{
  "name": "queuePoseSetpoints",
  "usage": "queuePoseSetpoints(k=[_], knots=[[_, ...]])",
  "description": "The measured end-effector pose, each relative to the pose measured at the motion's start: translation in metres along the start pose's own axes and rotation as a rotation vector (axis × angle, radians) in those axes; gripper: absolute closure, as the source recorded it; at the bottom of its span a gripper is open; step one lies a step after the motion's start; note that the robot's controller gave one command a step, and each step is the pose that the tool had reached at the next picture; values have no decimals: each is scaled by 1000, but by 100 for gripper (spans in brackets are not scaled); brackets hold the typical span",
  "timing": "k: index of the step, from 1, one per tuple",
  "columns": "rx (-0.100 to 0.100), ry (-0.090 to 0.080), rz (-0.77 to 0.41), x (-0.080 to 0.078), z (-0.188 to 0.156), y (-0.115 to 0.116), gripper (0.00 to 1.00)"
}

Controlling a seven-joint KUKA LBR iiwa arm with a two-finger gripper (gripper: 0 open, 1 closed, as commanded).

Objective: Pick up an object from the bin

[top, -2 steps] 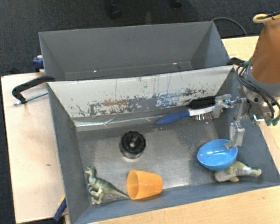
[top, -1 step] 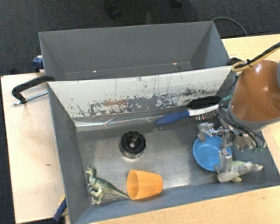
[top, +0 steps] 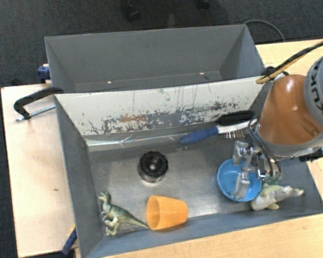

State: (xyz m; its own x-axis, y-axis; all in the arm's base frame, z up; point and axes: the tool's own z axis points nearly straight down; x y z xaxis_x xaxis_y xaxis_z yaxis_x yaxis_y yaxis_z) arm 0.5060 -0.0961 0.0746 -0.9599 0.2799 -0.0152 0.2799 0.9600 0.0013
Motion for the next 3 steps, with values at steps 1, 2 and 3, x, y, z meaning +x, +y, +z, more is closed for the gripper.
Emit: queuePoseSetpoints(k=[1,2,3], knots=[[0,10,-3,4,3,1,100],[0,11,-3,4,4,1,0],[0,12,-3,4,4,1,100]])
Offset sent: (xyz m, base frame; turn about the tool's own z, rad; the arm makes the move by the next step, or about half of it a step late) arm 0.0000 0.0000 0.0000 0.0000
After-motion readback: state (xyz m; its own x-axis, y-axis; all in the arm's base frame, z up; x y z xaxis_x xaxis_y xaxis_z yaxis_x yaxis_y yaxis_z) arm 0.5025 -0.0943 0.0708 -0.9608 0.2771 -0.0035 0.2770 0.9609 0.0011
